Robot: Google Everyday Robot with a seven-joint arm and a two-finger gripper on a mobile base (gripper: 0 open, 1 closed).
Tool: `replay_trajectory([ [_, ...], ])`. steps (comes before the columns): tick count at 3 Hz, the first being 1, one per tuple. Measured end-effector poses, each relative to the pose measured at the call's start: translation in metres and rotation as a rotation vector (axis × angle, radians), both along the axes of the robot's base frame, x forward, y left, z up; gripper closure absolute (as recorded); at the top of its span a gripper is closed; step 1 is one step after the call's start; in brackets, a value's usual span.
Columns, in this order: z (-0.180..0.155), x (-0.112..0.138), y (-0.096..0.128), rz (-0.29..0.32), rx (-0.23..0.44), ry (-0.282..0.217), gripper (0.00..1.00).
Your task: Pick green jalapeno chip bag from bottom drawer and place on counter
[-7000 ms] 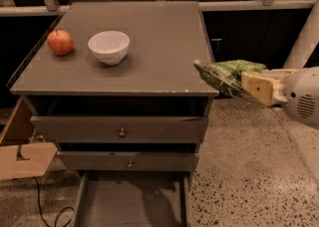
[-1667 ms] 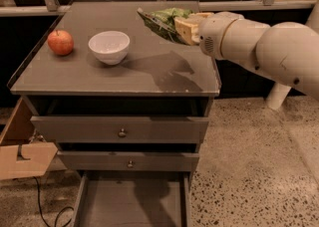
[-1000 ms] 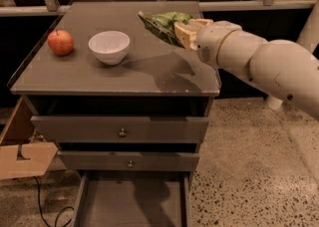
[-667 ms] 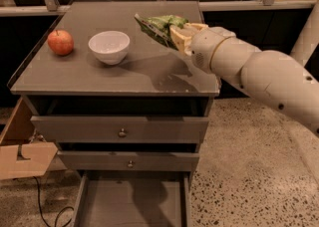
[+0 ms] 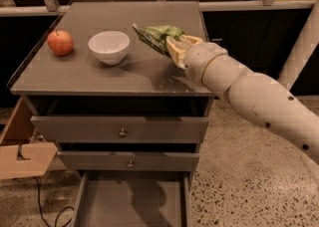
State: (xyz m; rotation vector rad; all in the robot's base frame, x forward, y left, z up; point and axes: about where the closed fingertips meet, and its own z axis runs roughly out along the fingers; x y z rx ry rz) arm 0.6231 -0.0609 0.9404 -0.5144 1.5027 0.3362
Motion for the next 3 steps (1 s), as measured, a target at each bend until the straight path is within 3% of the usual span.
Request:
replay_trajectory([
  [3, -0.033, -0.003, -0.004, -0.007, -0.035, 0.055, 1.00],
])
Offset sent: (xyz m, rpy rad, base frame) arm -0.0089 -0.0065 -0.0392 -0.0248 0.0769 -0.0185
